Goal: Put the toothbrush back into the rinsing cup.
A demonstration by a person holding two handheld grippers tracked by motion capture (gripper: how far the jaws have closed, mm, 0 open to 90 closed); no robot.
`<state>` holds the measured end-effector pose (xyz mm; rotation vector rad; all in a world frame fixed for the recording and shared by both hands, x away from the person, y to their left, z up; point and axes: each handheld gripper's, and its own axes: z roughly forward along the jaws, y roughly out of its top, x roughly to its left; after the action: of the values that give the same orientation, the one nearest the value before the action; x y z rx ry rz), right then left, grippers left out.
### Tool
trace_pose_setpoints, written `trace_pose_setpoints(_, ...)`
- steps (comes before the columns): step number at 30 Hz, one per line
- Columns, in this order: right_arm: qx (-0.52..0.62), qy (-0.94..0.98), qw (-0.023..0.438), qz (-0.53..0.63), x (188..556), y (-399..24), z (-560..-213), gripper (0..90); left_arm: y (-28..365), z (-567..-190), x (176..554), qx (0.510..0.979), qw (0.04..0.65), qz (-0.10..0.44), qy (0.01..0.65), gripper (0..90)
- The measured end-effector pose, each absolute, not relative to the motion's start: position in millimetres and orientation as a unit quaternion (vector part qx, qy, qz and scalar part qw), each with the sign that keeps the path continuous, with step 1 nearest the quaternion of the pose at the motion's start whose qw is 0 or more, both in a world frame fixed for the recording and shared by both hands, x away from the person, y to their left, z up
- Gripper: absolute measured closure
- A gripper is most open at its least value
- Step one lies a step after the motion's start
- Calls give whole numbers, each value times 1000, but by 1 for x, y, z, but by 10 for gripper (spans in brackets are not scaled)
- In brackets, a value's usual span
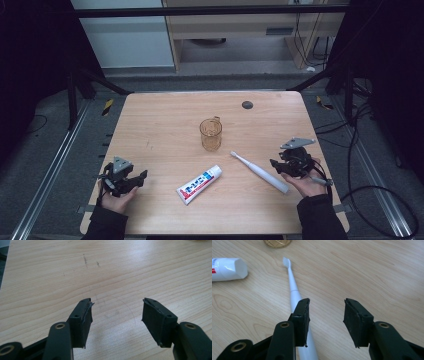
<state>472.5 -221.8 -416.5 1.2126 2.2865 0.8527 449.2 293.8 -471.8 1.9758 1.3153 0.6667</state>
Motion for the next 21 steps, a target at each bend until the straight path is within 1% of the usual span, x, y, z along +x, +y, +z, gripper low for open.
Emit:
trace_pose_setpoints(6,425,835,190,293,484,-205,-413,556,293,-473,450,758,329,253,503,399)
trace_pose_setpoints(21,406,863,145,263,512,-175,-407,603,293,-473,451,760,330,251,501,396)
